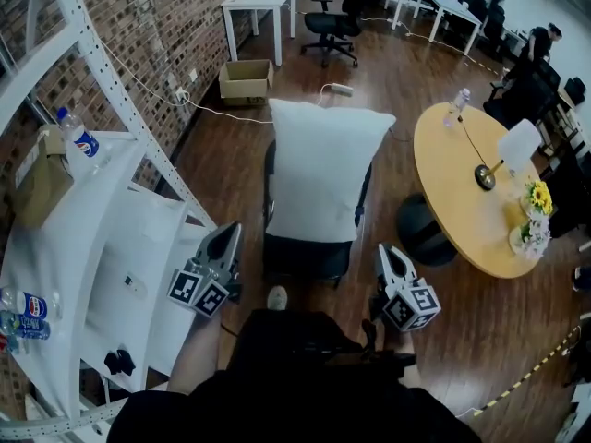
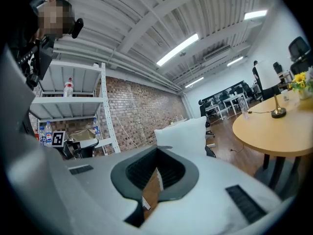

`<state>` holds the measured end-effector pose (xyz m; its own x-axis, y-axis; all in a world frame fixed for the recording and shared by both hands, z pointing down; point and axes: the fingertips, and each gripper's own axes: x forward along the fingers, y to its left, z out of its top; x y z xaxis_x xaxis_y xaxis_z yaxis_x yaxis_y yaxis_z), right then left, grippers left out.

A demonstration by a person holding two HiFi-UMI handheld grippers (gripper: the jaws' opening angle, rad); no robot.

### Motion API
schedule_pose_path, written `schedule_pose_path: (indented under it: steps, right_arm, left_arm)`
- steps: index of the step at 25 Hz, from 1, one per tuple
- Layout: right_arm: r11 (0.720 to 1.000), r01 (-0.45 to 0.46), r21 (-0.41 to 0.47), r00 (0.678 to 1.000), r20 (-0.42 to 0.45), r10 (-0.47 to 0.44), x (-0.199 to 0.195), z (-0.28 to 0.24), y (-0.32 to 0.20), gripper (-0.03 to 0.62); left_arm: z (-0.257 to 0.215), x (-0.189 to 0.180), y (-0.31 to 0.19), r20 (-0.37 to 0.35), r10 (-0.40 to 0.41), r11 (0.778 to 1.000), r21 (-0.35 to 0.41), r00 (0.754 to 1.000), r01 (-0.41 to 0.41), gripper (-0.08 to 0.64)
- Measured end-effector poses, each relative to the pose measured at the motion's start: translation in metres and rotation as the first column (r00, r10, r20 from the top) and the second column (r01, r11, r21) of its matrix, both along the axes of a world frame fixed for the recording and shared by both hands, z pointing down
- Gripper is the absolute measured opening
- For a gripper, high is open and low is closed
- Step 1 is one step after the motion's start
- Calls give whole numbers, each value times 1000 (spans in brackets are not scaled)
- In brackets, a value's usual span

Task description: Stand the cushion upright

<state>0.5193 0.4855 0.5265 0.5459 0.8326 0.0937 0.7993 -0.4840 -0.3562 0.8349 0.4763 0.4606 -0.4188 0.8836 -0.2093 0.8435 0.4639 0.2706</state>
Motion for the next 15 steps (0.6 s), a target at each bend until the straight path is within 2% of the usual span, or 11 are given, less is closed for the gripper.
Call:
schedule_pose_path:
  steps: [3, 9, 15]
  right_arm:
    - [1000, -11, 1, 1000, 11, 11, -5, -3, -6, 0]
    - [1000, -14, -4, 1000, 23, 14, -12, -6, -18, 0]
    - [1000, -12, -6, 1000, 4, 12, -22, -5, -29, 0]
  left_arm:
    - [8, 0, -3, 24, -5, 1000, 11, 1000, 5, 2]
    - [19, -13, -13, 28, 6, 999, 33, 1000, -7, 2]
    - [21, -34, -18, 36, 20, 1000, 14, 999, -21, 2]
